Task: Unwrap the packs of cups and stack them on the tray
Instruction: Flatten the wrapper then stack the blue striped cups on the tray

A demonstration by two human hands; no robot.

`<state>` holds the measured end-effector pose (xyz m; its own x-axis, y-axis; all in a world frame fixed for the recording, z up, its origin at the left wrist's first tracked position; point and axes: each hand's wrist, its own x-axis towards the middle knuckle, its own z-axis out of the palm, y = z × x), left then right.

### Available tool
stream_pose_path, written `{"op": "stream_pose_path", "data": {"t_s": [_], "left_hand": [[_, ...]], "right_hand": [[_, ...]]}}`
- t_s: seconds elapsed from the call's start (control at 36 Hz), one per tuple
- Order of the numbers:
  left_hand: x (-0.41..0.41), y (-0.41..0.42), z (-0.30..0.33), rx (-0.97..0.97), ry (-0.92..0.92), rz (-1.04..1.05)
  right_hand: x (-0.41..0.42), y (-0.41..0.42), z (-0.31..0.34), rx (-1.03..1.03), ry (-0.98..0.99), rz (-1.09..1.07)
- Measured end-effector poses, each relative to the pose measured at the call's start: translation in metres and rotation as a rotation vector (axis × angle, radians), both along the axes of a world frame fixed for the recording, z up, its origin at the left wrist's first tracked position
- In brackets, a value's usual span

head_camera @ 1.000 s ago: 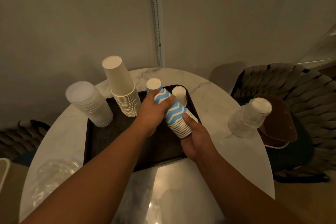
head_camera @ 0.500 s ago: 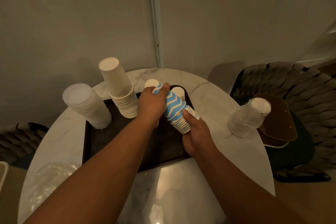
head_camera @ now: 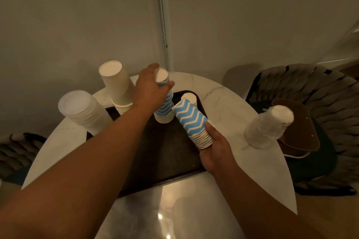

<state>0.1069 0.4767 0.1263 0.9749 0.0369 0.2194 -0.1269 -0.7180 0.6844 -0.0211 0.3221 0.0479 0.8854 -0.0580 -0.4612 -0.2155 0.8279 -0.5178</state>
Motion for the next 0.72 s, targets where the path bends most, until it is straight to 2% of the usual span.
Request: {"op": "stream_pose_path", "data": {"t_s": [0.25,0.31,0.36,0.42,0.44,0.47,0.53,0.61,0.67,0.72], "left_hand": [[-0.004,-0.001,-0.040,0.032,0.169,0.010],[-0.007,-0.002,-0.036,0.039,0.143,0.013],[-0.016,-0.004,-0.029,0.007,-0.003,0.032],[-0.030,-0.008,-0.021,-0.126,-0.155,0.062],[-0.038,-0.010,-0.020,-0.219,-0.159,0.074],[-0.045,-0.014,-0.021,-0.316,-0.108,0.085],[-0.060,-0.022,-0.025,-0.532,0.109,0.101],[-0.074,-0.033,-0.036,-0.960,0.367,0.128],[-0.078,-0.036,-0.040,-1.156,0.406,0.166],[-0.080,-0.036,-0.041,-1.244,0.408,0.212]], "right_hand": [[-0.002,-0.009,0.002,-0.015,0.025,-0.006],[-0.003,-0.009,0.003,-0.009,0.035,0.007],[-0.002,-0.009,0.004,0.005,0.036,0.025],[-0.002,-0.008,0.006,0.028,0.032,0.046],[-0.002,-0.007,0.007,0.044,0.024,0.053],[-0.002,-0.005,0.009,0.060,0.013,0.063],[-0.002,0.001,0.012,0.078,-0.015,0.092],[-0.002,0.013,0.015,0.069,-0.037,0.128],[-0.003,0.018,0.016,0.045,-0.051,0.140],[-0.004,0.022,0.018,0.001,-0.069,0.143]]}}
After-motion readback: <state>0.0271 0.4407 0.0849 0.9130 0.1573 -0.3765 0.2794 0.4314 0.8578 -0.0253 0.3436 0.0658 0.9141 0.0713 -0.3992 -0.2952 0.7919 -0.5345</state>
